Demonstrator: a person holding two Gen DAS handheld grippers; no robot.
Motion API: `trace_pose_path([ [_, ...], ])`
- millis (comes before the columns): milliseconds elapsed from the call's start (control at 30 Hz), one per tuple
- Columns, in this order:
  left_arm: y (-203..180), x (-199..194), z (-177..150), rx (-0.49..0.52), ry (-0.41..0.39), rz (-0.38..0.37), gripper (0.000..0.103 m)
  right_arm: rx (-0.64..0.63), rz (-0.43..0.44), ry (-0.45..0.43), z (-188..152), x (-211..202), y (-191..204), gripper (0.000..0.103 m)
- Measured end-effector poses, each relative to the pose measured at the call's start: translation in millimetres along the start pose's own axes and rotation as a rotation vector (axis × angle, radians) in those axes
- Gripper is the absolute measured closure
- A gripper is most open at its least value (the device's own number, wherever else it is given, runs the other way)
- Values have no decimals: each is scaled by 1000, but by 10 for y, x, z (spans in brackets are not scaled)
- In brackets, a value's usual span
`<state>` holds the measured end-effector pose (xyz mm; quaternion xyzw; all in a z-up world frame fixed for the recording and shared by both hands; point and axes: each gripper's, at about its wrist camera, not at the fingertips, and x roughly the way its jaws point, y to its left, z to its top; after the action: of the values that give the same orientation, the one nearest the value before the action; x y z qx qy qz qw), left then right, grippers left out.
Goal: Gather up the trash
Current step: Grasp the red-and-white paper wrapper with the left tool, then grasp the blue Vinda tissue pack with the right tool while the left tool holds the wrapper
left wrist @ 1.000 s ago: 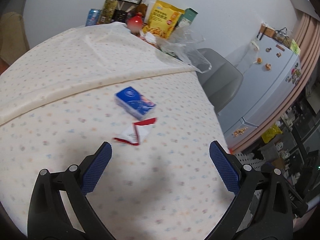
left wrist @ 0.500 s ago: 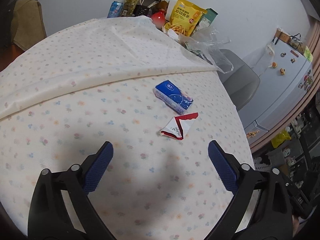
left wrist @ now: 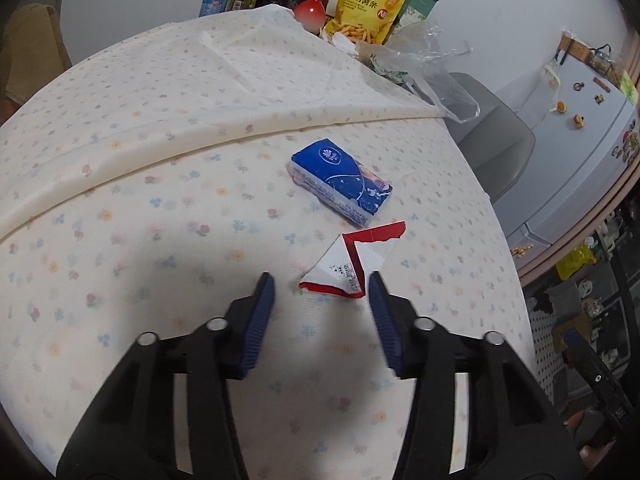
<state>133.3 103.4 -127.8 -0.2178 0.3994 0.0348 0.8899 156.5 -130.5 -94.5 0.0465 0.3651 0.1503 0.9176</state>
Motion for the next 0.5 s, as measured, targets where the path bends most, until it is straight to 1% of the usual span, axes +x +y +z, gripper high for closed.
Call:
trace_pose_path([
  [67,-23,28,8,5,17,-13,80,2,22,2,29,19,3,8],
  [100,-32,37,-4,10,26,-15,86,1,28,2,39,30,16,8],
  [233,-13,-59,-5,9,-4,-23,98,-13,82,12,81,94,112,8],
  [267,5,-97,12,1,-13,-31,100,-16,104,19,92,116,144,9],
  [300,26,-143,26,-6,-24,-34,100,-23,129,29,109,150,190,13],
  [333,48,-198,44,-11,-38,-33,100,-35,137,43,136,197,253,15],
  [433,154,-381,113,-28,-82,-39,100,-71,167,65,198,300,421,18],
  [500,206,-486,143,-35,-109,-34,100,-99,183,75,250,380,562,18],
])
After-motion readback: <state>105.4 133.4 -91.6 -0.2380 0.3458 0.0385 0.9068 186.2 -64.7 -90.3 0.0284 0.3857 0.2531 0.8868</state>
